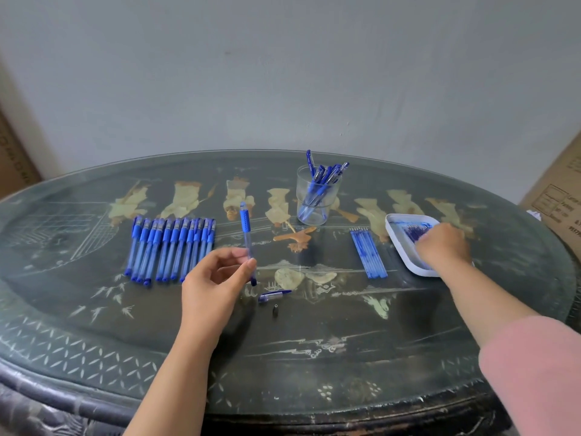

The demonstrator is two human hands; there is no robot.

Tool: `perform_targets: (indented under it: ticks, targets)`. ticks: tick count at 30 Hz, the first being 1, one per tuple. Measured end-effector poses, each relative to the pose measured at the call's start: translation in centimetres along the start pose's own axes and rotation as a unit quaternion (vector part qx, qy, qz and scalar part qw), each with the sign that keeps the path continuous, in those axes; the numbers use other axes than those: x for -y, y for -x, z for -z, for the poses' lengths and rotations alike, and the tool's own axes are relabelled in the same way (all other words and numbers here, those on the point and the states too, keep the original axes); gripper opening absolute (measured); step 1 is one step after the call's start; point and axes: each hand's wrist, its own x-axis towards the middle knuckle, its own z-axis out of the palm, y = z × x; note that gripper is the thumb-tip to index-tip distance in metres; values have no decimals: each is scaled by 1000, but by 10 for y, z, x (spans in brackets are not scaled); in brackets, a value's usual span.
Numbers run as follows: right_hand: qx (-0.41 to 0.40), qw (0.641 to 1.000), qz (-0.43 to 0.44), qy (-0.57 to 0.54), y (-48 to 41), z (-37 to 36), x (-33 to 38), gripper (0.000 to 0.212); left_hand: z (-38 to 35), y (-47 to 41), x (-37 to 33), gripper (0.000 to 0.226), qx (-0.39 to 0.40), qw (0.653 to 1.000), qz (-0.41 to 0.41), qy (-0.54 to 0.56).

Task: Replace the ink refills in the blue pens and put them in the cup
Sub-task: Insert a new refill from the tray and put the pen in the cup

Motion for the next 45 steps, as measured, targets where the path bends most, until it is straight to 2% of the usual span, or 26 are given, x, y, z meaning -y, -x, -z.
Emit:
perform_targets:
  ticks: [3,6,11,14,16,17,19,21,23,26,29,34,41,45]
  targets:
    - [29,998,-2,56,1,0,-9,21,0,0,-1,15,1,1000,2,4]
    - [43,997,8,64,3,0,-7,2,0,0,-1,15,3,1000,2,2]
    - [38,997,21,56,1,-3,-7,5,1,0,1,15,7,1000,-4,5]
    - [-4,1000,18,-6,0,-2,-7,13,1,0,2,15,7,1000,-11,7]
    - [-29,994,58,-89,5,3,-3,29,2,1,1,15,8,1000,-18,9]
    - [-31,987,75,-141,12,8,3,28,2,2,0,16,11,1000,-23,9]
    - [3,953,64,-296,34,18,19,9,2,6,-2,17,20,999,-30,3]
    - [80,878,52,-469,65,29,38,15,3,12,-4,17,28,999,-33,-4]
    - [158,795,56,-582,98,39,55,18,5,20,-5,17,33,999,-36,-12]
    - [261,697,84,-662,148,55,80,10,8,32,-5,15,41,998,-37,-16]
    - [305,642,110,-695,185,68,102,13,12,42,-6,15,45,997,-46,-34]
    - [303,651,145,-681,214,74,128,7,22,55,-2,15,33,998,-41,-36]
    - [289,713,178,-614,224,66,137,9,24,57,-3,15,38,997,-54,-44]
    - [294,707,166,-622,221,65,135,9,24,55,-1,15,41,997,-53,-46]
